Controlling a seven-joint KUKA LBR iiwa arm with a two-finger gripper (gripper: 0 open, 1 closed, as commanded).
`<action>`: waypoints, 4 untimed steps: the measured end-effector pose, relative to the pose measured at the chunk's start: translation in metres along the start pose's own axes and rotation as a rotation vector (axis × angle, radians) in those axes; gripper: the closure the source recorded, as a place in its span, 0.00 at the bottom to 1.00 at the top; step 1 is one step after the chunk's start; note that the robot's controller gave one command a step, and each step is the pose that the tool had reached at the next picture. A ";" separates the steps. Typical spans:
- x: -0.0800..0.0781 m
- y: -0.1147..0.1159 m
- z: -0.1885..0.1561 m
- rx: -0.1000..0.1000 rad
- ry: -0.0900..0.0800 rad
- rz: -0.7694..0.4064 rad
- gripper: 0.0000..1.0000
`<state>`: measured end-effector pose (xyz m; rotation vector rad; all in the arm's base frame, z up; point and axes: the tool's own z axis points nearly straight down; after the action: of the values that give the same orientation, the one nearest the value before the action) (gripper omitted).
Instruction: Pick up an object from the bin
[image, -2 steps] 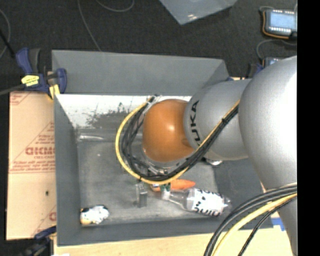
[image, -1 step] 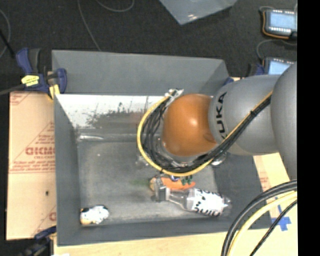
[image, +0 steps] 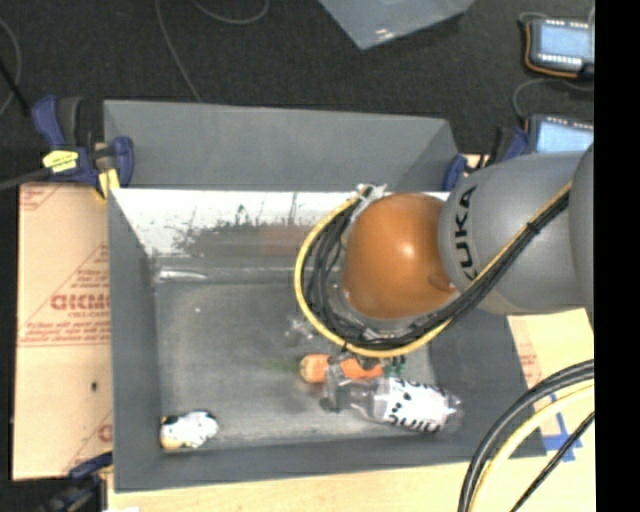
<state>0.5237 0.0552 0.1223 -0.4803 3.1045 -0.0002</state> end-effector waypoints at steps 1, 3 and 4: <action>0.002 -0.006 0.005 -0.004 -0.004 0.220 0.00; 0.036 -0.045 0.037 -0.005 -0.006 0.299 1.00; 0.036 -0.045 0.037 -0.005 -0.006 0.300 1.00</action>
Offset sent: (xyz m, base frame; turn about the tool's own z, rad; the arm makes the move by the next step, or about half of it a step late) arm -0.0039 -0.0588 -0.0171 0.1968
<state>0.5025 0.0016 0.0852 -0.0113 3.1366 0.0085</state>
